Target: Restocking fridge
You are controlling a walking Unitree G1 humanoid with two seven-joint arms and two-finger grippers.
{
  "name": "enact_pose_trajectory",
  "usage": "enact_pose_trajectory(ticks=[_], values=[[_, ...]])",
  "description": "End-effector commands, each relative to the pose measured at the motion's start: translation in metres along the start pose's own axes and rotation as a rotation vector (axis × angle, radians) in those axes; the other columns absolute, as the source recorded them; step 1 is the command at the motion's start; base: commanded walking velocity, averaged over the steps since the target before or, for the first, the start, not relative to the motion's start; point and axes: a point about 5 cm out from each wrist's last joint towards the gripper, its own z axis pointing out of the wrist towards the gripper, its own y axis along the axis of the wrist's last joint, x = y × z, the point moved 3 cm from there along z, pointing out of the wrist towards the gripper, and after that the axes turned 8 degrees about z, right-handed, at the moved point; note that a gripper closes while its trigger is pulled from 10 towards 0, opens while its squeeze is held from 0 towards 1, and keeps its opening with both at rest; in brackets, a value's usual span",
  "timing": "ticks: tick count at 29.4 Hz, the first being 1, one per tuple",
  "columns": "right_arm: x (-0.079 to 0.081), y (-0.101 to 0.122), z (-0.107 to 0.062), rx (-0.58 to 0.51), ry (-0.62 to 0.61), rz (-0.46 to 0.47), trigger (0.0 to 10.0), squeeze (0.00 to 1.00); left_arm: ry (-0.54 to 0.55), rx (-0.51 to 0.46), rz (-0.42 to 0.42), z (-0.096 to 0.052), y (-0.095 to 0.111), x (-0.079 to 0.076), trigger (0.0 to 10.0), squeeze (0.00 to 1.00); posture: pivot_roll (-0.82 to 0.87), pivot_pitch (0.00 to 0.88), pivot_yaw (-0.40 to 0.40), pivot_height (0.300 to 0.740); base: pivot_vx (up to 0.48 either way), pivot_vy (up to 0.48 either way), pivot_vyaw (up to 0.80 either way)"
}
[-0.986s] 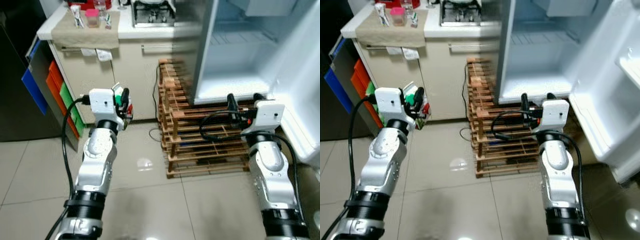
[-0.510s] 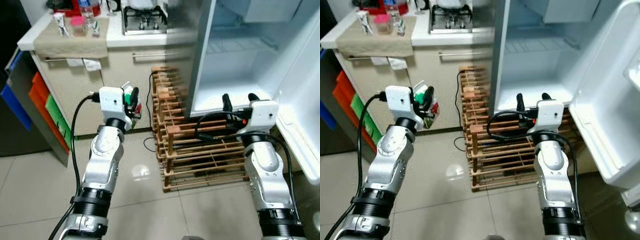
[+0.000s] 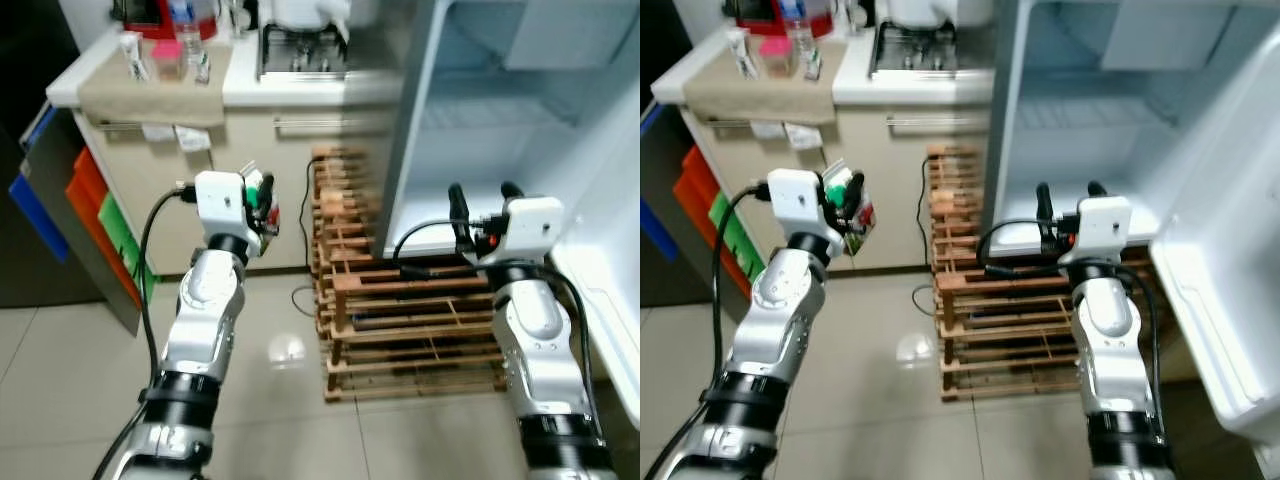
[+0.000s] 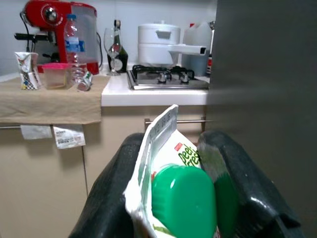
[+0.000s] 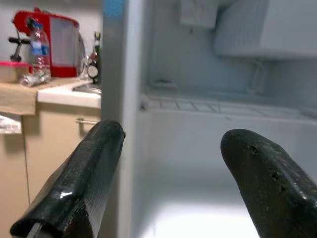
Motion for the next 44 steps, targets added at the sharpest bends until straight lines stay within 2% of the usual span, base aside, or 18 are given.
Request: enact_pose_trajectory(ticks=[1,9,11,16,24,26,33,44], values=[[-0.013,0.004,-0.001,-0.011,-0.035,-0.013,10.0,0.0,-0.049,-0.029,-0.018,0.003,0.008,-0.016,10.0,0.0,-0.12,0.0,0.003,0.74,0.394,-0.274,0.0],[-0.019,0.001,-0.006,0.0,-0.054,-0.018,10.0,0.0,-0.081,-0.03,-0.057,0.002,0.007,-0.024,10.0,0.0,-0.13,0.0,0.006,0.74,0.049,-0.034,0.0],[-0.019,0.001,-0.006,-0.001,-0.054,-0.018,10.0,0.0,-0.106,-0.051,-0.029,0.001,0.011,-0.028,10.0,0.0,-0.13,0.0,0.006,0.74,0.0,0.0,0.0],[-0.018,0.001,-0.005,0.0,-0.054,-0.018,10.0,0.0,-0.127,-0.077,-0.031,0.0,0.015,-0.031,10.0,0.0,-0.13,0.0,0.01,0.74,0.0,-0.472,0.0],[-0.019,0.0,-0.006,0.002,-0.056,-0.021,10.0,0.0,-0.13,-0.075,-0.031,0.0,0.015,-0.031,10.0,0.0,-0.13,0.0,0.009,0.74,0.0,-0.463,0.0],[-0.019,0.0,-0.006,0.003,-0.056,-0.022,10.0,0.0,-0.119,-0.075,-0.056,0.0,0.015,-0.03,10.0,0.0,-0.13,0.0,0.009,0.74,0.0,-0.456,0.0],[-0.021,0.0,-0.006,0.003,-0.06,-0.025,10.0,0.0,-0.082,-0.042,-0.074,0.003,0.01,-0.024,10.0,0.0,-0.13,0.0,0.01,0.74,0.077,-0.073,0.0],[-0.02,0.001,-0.005,0.001,-0.055,-0.028,10.0,0.0,-0.171,-0.034,-0.043,0.002,0.008,-0.041,10.0,0.0,-0.13,0.0,0.006,0.74,0.0,0.0,0.0]])
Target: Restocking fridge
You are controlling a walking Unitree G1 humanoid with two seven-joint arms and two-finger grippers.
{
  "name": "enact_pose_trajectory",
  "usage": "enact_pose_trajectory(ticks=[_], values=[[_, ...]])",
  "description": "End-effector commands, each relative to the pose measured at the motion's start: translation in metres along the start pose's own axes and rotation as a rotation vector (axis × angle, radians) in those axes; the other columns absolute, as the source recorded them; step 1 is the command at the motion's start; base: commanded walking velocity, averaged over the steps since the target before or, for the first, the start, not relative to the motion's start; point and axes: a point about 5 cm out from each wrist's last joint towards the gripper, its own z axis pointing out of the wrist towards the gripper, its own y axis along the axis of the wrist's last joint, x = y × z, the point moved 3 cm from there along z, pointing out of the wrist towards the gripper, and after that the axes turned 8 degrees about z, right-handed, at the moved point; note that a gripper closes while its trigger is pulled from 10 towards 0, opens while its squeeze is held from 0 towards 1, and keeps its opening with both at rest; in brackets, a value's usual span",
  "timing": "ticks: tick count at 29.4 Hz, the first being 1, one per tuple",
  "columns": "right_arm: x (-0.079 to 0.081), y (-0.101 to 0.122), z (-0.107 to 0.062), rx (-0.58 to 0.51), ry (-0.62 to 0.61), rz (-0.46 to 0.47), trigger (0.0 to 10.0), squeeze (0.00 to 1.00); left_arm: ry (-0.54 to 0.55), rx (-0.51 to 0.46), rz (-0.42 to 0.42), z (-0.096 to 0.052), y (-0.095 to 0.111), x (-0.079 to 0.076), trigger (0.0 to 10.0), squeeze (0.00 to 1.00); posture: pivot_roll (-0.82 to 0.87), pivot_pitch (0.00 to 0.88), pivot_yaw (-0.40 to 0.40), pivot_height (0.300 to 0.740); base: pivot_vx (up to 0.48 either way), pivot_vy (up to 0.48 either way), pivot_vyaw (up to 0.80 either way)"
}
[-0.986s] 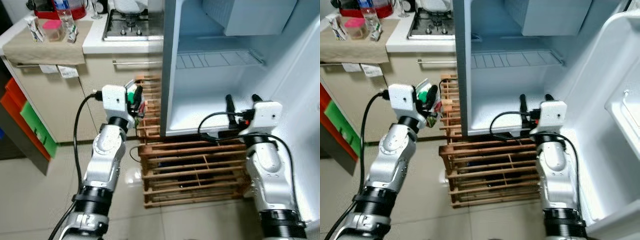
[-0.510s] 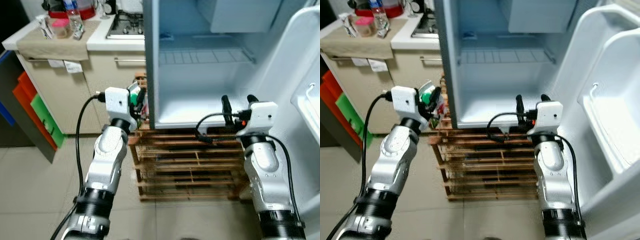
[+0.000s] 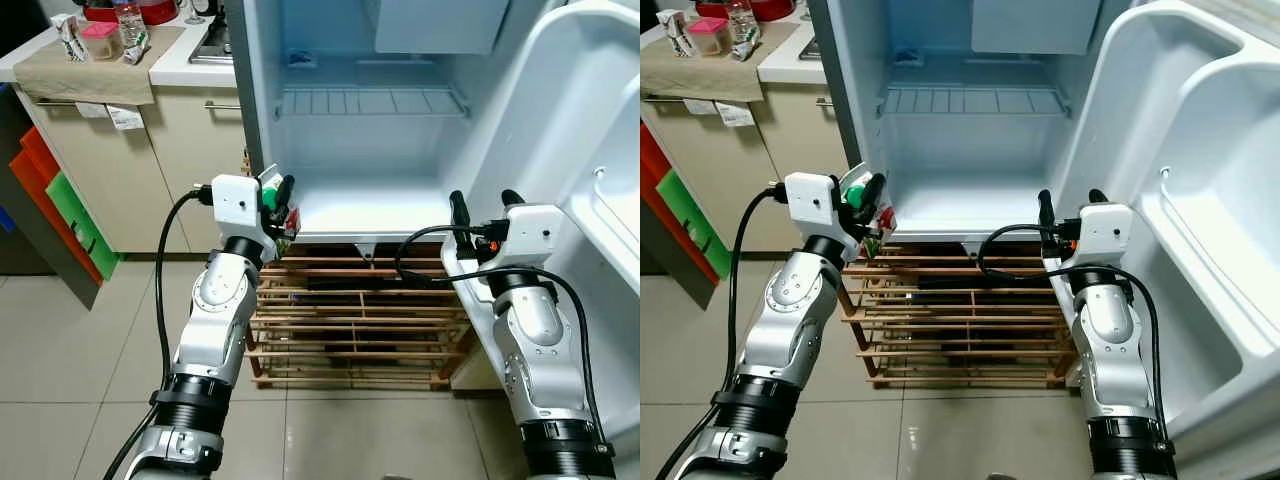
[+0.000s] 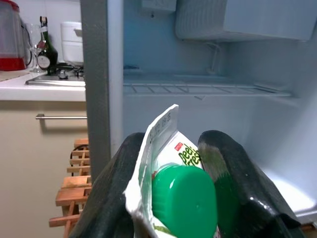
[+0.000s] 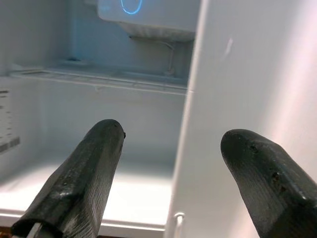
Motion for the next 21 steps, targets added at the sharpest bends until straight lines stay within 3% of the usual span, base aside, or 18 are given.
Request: enact_pose_trajectory(ticks=[1,10,12,14,21], values=[[0.003,0.003,0.002,-0.013,0.01,0.005,10.0,0.0,-0.024,0.008,0.015,0.002,-0.001,-0.001,10.0,0.0,-0.13,0.0,0.006,0.74,0.0,0.0,0.0],[-0.001,0.001,-0.002,-0.003,0.013,-0.014,10.0,0.0,-0.063,-0.003,0.003,0.004,0.002,-0.008,10.0,0.0,-0.14,0.0,0.01,0.74,0.0,0.0,0.0],[-0.017,0.003,-0.001,-0.005,-0.022,-0.045,10.0,0.0,-0.056,-0.008,-0.005,0.004,0.002,-0.007,10.0,0.0,-0.14,0.0,0.012,0.74,0.407,0.0,0.0],[-0.023,0.005,0.0,-0.009,-0.037,-0.053,10.0,0.0,-0.05,-0.006,-0.008,0.004,0.002,-0.006,10.0,0.0,-0.15,0.0,0.013,0.74,0.435,0.0,0.0],[-0.019,0.007,0.002,-0.018,-0.03,-0.053,10.0,0.0,-0.049,-0.008,-0.007,0.006,0.003,-0.005,10.0,0.0,-0.15,0.0,0.015,0.74,0.44,0.0,0.0]])
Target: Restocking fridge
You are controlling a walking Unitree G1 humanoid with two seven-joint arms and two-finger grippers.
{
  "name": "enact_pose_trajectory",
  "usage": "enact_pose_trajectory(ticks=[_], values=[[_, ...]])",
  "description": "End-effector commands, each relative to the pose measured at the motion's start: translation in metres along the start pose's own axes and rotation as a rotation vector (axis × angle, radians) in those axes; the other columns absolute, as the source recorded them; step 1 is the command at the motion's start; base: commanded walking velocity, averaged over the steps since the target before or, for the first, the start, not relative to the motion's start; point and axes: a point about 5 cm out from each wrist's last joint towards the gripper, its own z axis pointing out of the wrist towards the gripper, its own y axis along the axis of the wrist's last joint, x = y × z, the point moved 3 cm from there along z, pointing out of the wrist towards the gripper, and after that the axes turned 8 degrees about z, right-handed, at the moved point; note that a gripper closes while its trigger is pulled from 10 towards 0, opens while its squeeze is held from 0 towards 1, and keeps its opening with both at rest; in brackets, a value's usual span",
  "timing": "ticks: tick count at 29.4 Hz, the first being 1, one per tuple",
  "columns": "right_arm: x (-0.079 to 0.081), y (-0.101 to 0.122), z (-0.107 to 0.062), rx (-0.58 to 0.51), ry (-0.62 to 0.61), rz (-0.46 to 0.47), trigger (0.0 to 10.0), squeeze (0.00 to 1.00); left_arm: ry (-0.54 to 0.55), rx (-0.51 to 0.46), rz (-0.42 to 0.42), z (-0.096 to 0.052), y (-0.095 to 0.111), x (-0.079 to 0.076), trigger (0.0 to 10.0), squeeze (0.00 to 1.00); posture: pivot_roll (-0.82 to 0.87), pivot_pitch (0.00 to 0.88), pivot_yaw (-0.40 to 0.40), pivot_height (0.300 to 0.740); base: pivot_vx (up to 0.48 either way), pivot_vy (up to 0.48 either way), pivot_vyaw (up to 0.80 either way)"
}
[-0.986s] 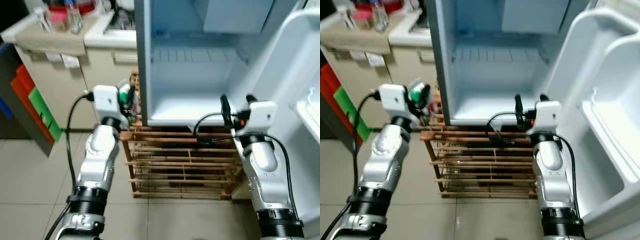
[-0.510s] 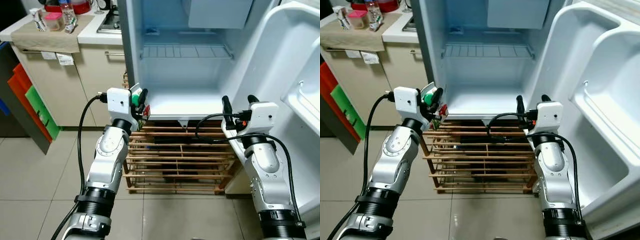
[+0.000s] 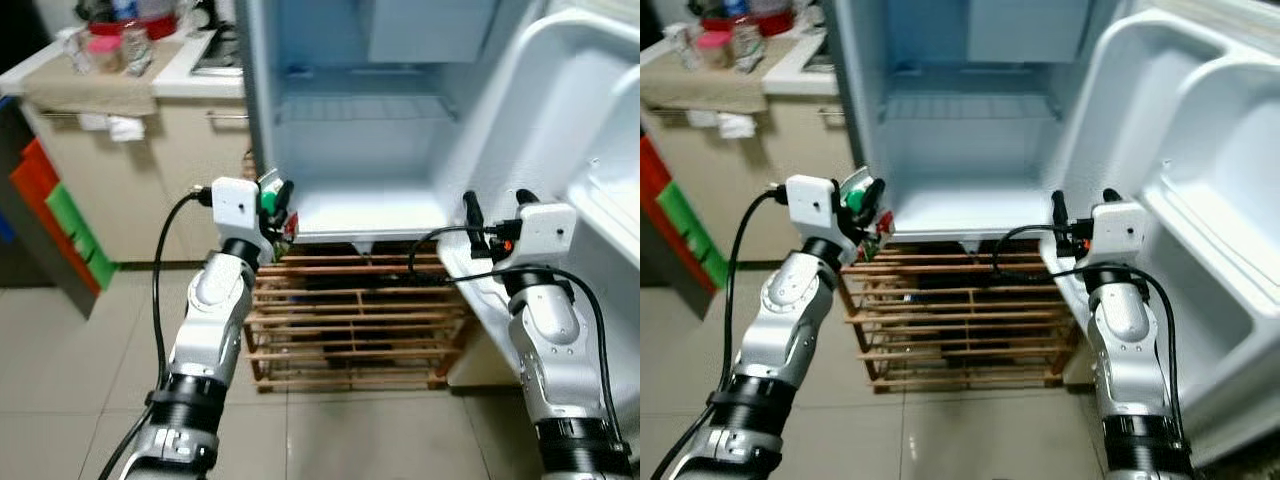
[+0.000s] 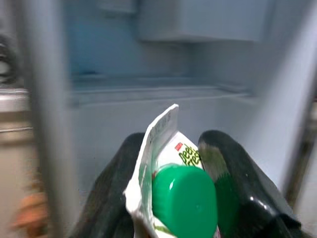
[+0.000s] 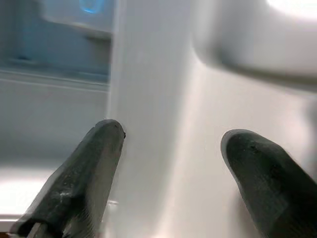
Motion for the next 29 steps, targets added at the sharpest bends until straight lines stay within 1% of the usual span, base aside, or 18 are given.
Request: enact_pose_trajectory(ticks=[1,2,7,14,16,21,22,24,26,27,28,29], values=[[0.001,0.003,0.001,-0.015,-0.009,0.011,10.0,0.0,-0.017,-0.021,-0.012,0.005,0.006,-0.004,10.0,0.0,-0.15,0.0,0.017,0.74,0.439,0.0,0.0],[0.002,0.002,0.001,-0.014,-0.006,0.013,10.0,0.0,-0.018,-0.024,-0.017,0.005,0.006,-0.005,10.0,0.0,-0.15,0.0,0.017,0.74,0.439,0.0,0.0],[0.01,-0.001,-0.002,-0.008,0.006,0.028,10.0,0.0,-0.005,-0.021,-0.021,0.005,0.006,-0.002,10.0,0.0,-0.15,0.0,0.019,0.74,0.0,0.0,0.0],[0.014,-0.001,-0.001,-0.01,0.017,0.039,10.0,0.0,-0.007,-0.011,-0.02,0.007,0.005,-0.001,10.0,0.0,-0.15,0.0,0.015,0.74,0.0,0.0,0.0],[0.017,0.0,-0.001,-0.012,0.026,0.045,10.0,0.0,-0.027,0.014,-0.019,0.01,0.001,0.0,10.0,0.0,-0.15,0.0,0.012,0.74,0.0,0.0,0.0],[0.022,0.003,0.0,-0.02,0.045,0.052,10.0,0.0,-0.05,0.04,-0.016,0.013,-0.003,0.001,10.0,0.0,-0.15,0.0,0.009,0.74,0.0,0.0,0.0],[0.026,0.006,-0.001,-0.025,0.065,0.058,10.0,0.0,-0.071,0.04,-0.016,0.014,-0.003,0.0,10.0,0.0,-0.15,0.0,0.009,0.74,0.0,0.0,0.0],[0.029,0.009,-0.002,-0.031,0.08,0.062,10.0,0.0,-0.088,0.038,-0.022,0.015,-0.002,-0.002,10.0,0.0,-0.15,0.0,0.014,0.74,0.0,0.0,0.0],[0.031,0.016,-0.005,-0.049,0.095,0.082,10.0,0.0,-0.074,0.027,-0.024,0.014,0.002,-0.001,10.0,0.0,-0.15,0.0,0.028,0.74,0.0,0.0,0.0],[0.031,0.016,-0.005,-0.049,0.095,0.082,10.0,0.0,-0.074,0.027,-0.024,0.014,0.002,-0.001,10.0,0.0,-0.15,0.0,0.028,0.74,0.0,0.0,0.0],[0.034,0.022,-0.009,-0.068,0.112,0.092,10.0,0.0,-0.032,-0.015,-0.062,0.01,0.01,0.004,10.0,0.0,-0.16,0.0,0.039,0.74,0.0,0.0,0.0],[0.034,0.023,-0.01,-0.073,0.117,0.094,10.0,0.0,-0.018,-0.031,-0.082,0.008,0.014,0.006,10.0,0.0,-0.16,0.0,0.039,0.74,0.0,0.0,0.0]])
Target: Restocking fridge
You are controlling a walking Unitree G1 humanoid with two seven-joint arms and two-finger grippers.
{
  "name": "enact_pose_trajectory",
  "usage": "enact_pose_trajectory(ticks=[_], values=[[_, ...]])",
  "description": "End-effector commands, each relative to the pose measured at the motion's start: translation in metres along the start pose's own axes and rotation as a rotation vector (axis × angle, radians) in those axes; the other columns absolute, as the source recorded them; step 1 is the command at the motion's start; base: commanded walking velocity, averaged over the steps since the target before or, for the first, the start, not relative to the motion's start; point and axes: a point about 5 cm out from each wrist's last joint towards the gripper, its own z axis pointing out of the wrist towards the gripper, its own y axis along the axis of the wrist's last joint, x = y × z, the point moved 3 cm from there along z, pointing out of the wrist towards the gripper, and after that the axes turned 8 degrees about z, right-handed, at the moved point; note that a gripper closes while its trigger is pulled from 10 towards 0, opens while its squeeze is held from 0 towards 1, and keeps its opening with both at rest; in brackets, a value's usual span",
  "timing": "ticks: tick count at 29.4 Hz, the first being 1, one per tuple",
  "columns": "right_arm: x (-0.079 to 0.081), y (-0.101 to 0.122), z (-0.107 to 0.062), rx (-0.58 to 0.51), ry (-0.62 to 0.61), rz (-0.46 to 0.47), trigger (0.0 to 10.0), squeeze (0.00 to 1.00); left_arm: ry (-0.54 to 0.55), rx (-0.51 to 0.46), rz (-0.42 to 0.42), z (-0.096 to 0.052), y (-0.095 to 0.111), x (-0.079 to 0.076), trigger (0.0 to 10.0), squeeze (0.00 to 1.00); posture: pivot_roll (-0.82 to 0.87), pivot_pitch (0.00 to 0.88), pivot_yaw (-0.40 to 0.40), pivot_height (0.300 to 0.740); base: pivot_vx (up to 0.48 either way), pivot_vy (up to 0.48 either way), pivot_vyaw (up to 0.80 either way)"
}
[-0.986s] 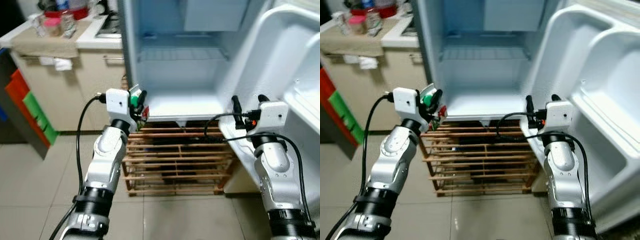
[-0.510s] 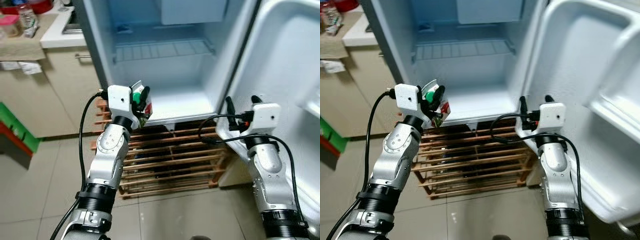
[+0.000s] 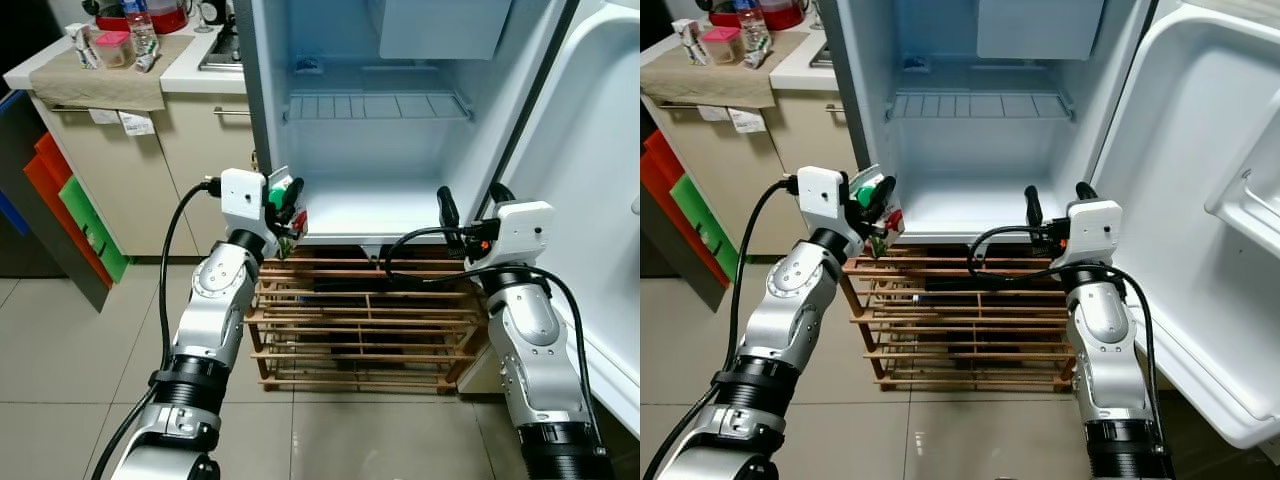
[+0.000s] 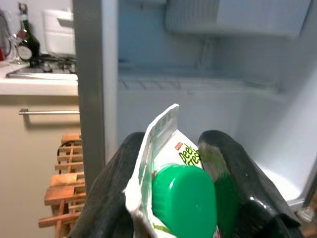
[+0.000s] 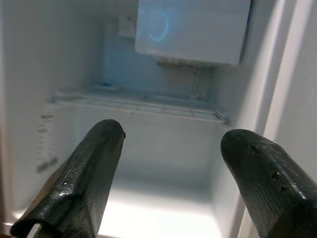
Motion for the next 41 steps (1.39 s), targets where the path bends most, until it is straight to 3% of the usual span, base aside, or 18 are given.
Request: enact_pose_trajectory(ticks=[1,5,17,21,25,30,36,41], values=[[0.002,0.008,-0.002,-0.02,0.009,0.016,10.0,0.0,0.032,-0.056,-0.029,-0.004,0.014,0.003,10.0,0.0,-0.16,0.0,0.048,0.74,0.0,0.0,0.0],[-0.001,0.016,-0.01,-0.043,-0.009,0.021,10.0,0.0,0.026,-0.122,-0.037,-0.014,0.028,-0.003,10.0,0.0,-0.18,0.0,0.061,0.74,0.0,0.0,0.0],[-0.004,0.01,-0.001,-0.028,-0.048,0.036,10.0,0.0,-0.088,-0.138,0.029,0.01,0.038,-0.03,10.0,0.0,-0.18,0.0,0.09,0.74,0.0,0.0,0.0],[-0.002,0.013,0.004,-0.037,-0.037,0.025,10.0,0.0,-0.103,-0.096,0.051,0.011,0.032,-0.03,10.0,0.0,-0.17,0.0,0.097,0.74,0.0,0.0,0.0],[0.001,0.01,0.007,-0.035,-0.031,0.028,10.0,0.0,-0.097,-0.096,0.024,0.012,0.03,-0.026,10.0,0.0,-0.16,0.0,0.095,0.74,0.0,0.0,0.0],[0.001,0.007,0.009,-0.017,-0.024,0.029,10.0,0.0,-0.138,-0.107,0.004,0.011,0.03,-0.032,10.0,0.0,-0.15,0.0,0.079,0.74,0.0,0.318,0.0],[0.001,0.002,0.009,0.008,-0.005,0.019,10.0,0.0,-0.123,-0.094,0.015,0.01,0.026,-0.031,10.0,0.0,-0.15,0.0,0.054,0.74,0.0,0.454,-0.73],[0.0,0.001,0.007,0.017,0.001,0.006,10.0,0.0,-0.103,-0.075,0.028,0.011,0.021,-0.031,10.0,0.0,-0.16,0.0,0.05,0.74,0.0,0.0,-0.72]])
